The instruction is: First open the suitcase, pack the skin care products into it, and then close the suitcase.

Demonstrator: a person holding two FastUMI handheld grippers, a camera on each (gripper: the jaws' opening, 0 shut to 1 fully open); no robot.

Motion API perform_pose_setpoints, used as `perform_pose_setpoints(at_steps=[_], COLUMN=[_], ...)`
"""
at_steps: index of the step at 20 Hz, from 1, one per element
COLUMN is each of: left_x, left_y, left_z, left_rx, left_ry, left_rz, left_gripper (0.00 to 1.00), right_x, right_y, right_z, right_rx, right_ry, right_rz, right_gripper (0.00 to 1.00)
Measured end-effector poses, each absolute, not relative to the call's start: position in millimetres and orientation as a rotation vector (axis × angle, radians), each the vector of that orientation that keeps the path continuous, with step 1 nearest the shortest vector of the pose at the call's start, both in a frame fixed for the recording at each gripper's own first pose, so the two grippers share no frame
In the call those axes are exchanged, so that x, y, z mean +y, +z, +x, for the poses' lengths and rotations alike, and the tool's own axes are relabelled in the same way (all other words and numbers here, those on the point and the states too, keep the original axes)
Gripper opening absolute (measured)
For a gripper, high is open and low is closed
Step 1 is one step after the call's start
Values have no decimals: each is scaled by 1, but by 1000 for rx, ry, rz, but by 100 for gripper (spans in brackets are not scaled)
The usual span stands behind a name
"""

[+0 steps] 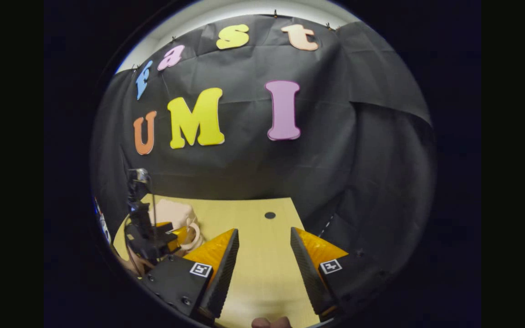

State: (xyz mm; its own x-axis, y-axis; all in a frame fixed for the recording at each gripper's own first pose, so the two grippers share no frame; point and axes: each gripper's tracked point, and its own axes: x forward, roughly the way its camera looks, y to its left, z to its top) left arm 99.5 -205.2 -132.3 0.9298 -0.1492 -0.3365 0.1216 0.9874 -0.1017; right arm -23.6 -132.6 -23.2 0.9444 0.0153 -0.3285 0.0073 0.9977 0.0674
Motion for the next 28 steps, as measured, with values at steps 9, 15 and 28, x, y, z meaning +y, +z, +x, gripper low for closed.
perform_pose_setpoints(at_steps=[9,15,28], left_x=[-143,-127,-105], left_y=[48,82,72], left_z=[65,38,30], left_rx=[35,-62,-42], left_ry=[-108,-97,-49], left_rz=[-69,-12,-36], left_gripper=[88,100,96], right_x=[-29,11,30], right_y=[75,82,87], right_z=[14,2,-1], right_rx=[25,9,-5], right_ry=[33,52,41], right_rz=[27,55,31], right_gripper=[74,74,74])
